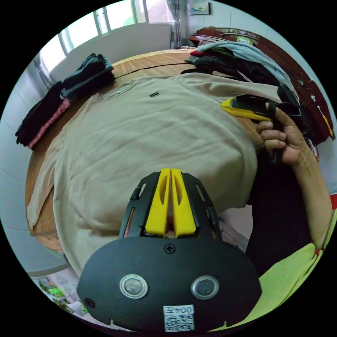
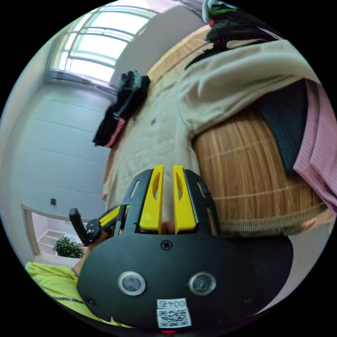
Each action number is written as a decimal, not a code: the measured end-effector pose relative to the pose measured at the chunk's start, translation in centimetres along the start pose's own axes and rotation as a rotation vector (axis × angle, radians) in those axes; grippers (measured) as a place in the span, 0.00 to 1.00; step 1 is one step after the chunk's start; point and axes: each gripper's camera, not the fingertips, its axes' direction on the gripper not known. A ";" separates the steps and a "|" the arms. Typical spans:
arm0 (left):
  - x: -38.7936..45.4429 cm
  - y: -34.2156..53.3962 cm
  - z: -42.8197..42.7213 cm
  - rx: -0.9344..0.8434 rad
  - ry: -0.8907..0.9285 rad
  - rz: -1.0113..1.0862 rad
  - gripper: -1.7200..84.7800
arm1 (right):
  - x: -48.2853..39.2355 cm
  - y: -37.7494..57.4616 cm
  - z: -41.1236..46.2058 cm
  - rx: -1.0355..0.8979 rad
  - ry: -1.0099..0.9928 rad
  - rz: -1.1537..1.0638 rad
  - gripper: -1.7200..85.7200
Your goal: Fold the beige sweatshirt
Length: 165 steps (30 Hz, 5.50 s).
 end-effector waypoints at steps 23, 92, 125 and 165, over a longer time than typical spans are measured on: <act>-22.8 26.7 3.7 0.327 0.596 -0.681 0.02 | 12.4 11.4 -27.2 0.724 0.461 0.083 0.20; -7.4 -21.7 0.9 0.225 0.403 0.104 0.11 | 2.9 2.8 8.5 0.139 0.808 -0.521 0.14; 3.5 -43.2 11.2 0.047 0.305 0.108 0.18 | 0.6 2.5 12.6 -0.041 1.161 -0.720 0.08; -33.2 6.2 11.5 0.212 0.751 -1.050 0.20 | 3.4 0.2 2.2 0.029 0.573 -0.396 0.03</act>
